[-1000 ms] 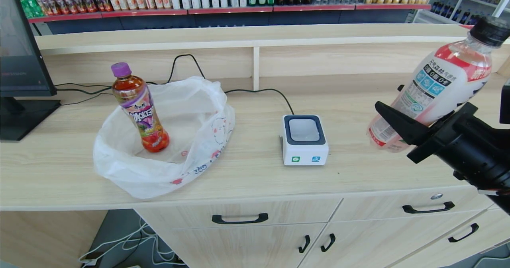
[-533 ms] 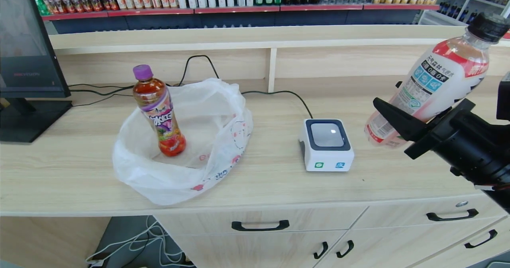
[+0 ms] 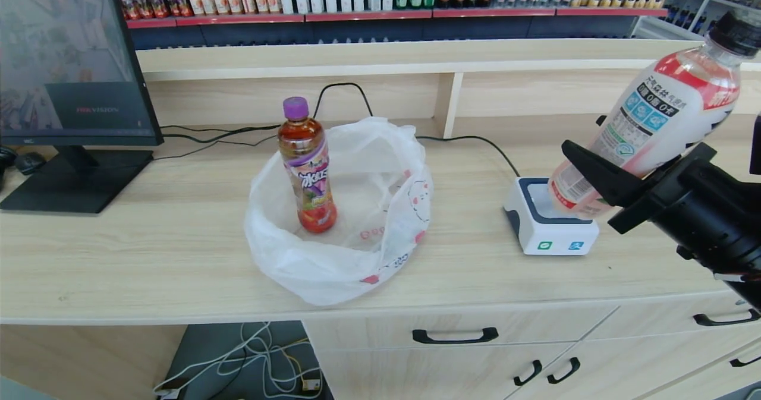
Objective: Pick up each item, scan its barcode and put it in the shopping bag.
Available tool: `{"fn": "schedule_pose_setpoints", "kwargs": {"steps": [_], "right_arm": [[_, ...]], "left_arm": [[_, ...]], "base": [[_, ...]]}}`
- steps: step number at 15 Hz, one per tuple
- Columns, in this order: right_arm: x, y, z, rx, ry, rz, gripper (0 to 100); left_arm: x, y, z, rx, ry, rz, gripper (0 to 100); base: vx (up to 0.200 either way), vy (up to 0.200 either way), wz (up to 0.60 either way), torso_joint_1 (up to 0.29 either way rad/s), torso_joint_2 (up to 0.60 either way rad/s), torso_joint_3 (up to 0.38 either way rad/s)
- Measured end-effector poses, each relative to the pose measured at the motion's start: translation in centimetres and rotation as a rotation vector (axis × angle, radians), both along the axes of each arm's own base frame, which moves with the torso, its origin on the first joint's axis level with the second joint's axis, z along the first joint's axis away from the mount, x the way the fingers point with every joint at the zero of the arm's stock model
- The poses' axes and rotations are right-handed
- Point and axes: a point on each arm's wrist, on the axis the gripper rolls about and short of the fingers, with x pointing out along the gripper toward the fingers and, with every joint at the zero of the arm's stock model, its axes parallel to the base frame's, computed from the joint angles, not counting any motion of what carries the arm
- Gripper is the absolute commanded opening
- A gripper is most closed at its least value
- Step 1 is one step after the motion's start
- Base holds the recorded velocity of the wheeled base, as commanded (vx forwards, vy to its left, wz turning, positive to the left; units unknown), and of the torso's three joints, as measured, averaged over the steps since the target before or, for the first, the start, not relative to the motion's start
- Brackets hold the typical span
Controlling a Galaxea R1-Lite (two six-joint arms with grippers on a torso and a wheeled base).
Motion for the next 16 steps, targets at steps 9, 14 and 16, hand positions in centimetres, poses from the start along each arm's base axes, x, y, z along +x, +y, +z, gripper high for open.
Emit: {"fn": "schedule_pose_setpoints", "kwargs": {"steps": [9,14,16], "right_arm": [[1.7,0.9,-0.2,0.005,0.011,0.02,0],[2.2,1.1,-0.6,0.0,0.024,0.021,0],[2.7,1.3,-1.0,-0.007,0.042,0.023,0]], "left_arm": [[0.0,0.0,0.0,0.0,0.0,0.0,0],[0.0,0.0,0.0,0.0,0.0,0.0,0],[0.0,0.0,0.0,0.0,0.0,0.0,0]], "base": [[0.0,0.0,0.2,0.01,-0.02,-0.007],[0.0,0.0,0.36,0.092,-0.18,-0.087],[0.0,0.0,0.0,0.0,0.0,0.0]]}}
